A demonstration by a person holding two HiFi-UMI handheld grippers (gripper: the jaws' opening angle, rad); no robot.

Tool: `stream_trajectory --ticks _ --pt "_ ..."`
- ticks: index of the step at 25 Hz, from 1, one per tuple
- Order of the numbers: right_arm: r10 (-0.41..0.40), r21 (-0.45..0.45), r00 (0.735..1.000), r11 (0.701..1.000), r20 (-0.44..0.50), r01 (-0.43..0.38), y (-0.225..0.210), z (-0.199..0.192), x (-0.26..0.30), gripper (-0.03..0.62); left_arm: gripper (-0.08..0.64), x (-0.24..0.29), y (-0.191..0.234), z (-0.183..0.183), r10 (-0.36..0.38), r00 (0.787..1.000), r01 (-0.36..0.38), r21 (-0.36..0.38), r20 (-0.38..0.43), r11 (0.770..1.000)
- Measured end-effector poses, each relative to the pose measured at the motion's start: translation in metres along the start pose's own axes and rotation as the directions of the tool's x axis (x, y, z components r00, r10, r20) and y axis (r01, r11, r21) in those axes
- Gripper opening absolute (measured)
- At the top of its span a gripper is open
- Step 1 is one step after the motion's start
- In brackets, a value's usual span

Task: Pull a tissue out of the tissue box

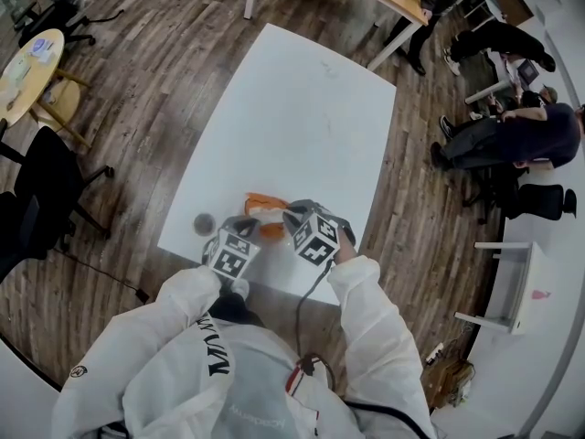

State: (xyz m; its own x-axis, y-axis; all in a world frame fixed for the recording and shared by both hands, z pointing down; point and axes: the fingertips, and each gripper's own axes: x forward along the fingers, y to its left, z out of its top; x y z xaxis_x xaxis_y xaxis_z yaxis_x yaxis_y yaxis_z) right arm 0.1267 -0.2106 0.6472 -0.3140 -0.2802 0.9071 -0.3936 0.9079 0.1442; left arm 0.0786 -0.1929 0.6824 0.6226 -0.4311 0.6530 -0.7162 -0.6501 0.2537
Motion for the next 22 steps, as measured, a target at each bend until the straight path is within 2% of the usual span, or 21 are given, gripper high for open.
stream_trajectory --ticks 4,8,11,17,22 --pt "-0.006 -0.040 1.000 0.999 -0.005 0.005 -0.001 0.003 0.002 0.074 0.002 0.000 0.000 0.001 0.001 1.000 -0.001 0.000 -0.003 1.000" --pt "0.042 -0.051 0.999 0.998 -0.030 -0.043 0.001 0.000 0.006 0.097 0.001 0.002 -0.001 -0.003 0.000 1.000 0.000 -0.003 -0.009 1.000" --pt "0.114 -0.079 0.991 0.990 -0.074 -0.120 0.009 -0.006 0.007 0.107 0.002 0.003 -0.001 -0.004 -0.003 1.000 0.003 -0.001 -0.010 1.000" --pt "0.268 -0.083 0.953 0.956 -0.139 -0.281 0.028 -0.011 0.006 0.107 0.001 -0.001 0.000 -0.001 0.003 1.000 -0.003 0.001 -0.014 1.000" --pt "0.344 -0.040 0.932 0.936 -0.113 -0.350 0.042 -0.007 0.003 0.107 0.001 0.001 0.001 -0.006 0.001 1.000 -0.001 -0.002 -0.017 1.000"
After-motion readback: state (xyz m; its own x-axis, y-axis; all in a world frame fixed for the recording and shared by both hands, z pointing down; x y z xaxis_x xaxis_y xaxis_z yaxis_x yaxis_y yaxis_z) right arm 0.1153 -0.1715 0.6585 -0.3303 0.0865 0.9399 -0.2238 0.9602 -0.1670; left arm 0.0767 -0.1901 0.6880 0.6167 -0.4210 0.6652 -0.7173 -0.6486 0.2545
